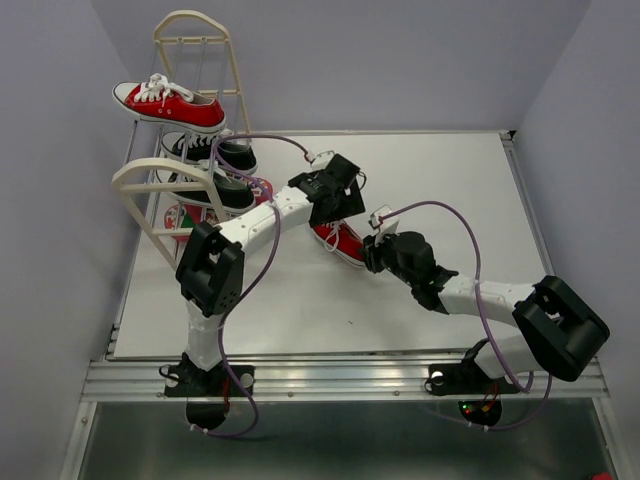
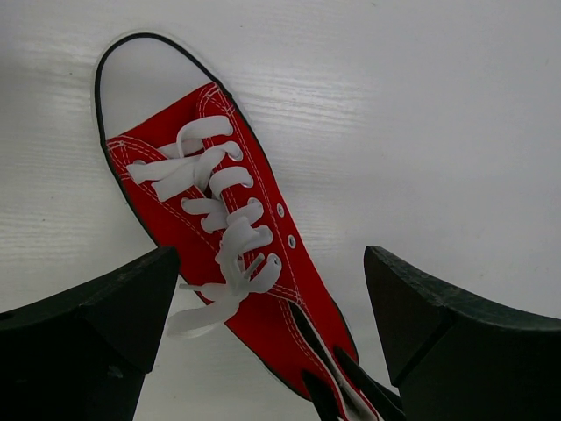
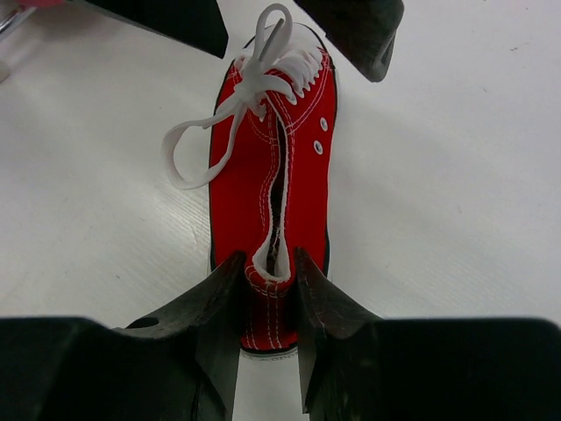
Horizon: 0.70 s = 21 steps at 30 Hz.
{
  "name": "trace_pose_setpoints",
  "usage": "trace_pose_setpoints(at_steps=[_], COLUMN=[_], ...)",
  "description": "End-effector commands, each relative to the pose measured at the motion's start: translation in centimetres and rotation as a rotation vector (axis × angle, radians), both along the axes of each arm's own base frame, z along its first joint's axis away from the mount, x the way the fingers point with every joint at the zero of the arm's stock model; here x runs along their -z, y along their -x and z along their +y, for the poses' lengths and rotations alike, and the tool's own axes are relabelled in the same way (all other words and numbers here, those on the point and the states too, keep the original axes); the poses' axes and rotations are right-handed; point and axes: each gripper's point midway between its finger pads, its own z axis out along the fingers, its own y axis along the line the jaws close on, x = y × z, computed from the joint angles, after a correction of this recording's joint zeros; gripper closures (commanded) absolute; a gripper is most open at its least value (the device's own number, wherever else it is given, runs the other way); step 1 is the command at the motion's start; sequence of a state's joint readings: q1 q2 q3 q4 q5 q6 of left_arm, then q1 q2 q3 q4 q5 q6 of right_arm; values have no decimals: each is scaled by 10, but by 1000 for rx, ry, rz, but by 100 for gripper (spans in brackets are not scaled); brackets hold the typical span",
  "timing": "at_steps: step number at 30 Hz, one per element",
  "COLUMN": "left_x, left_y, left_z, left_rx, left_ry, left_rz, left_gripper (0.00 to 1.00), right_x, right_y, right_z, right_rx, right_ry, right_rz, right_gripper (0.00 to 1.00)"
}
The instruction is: Place and organize the shoes onto the shoe shelf
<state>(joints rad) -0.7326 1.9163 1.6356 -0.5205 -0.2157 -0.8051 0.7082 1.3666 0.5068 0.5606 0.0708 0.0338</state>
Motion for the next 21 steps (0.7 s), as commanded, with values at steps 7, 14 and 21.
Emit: trace_pose_setpoints(at_steps=[7,14,21], left_x=[22,43,52], left_y=[9,22,21], left_z=[-17,-4,-6], left_rx=[12,-33,-8], left_ry=[67,49,27], left_rz=[83,122,125], left_gripper=[4,18,100], right_x=[-28,-31,-25], right_y=[-8,-11,-1], right_z=[10,9,19], right_rx=[-4,6,-65], right_ry=[-63,-55,-51], right_rz=[-74,-83,-76], right_gripper=[99,99,99])
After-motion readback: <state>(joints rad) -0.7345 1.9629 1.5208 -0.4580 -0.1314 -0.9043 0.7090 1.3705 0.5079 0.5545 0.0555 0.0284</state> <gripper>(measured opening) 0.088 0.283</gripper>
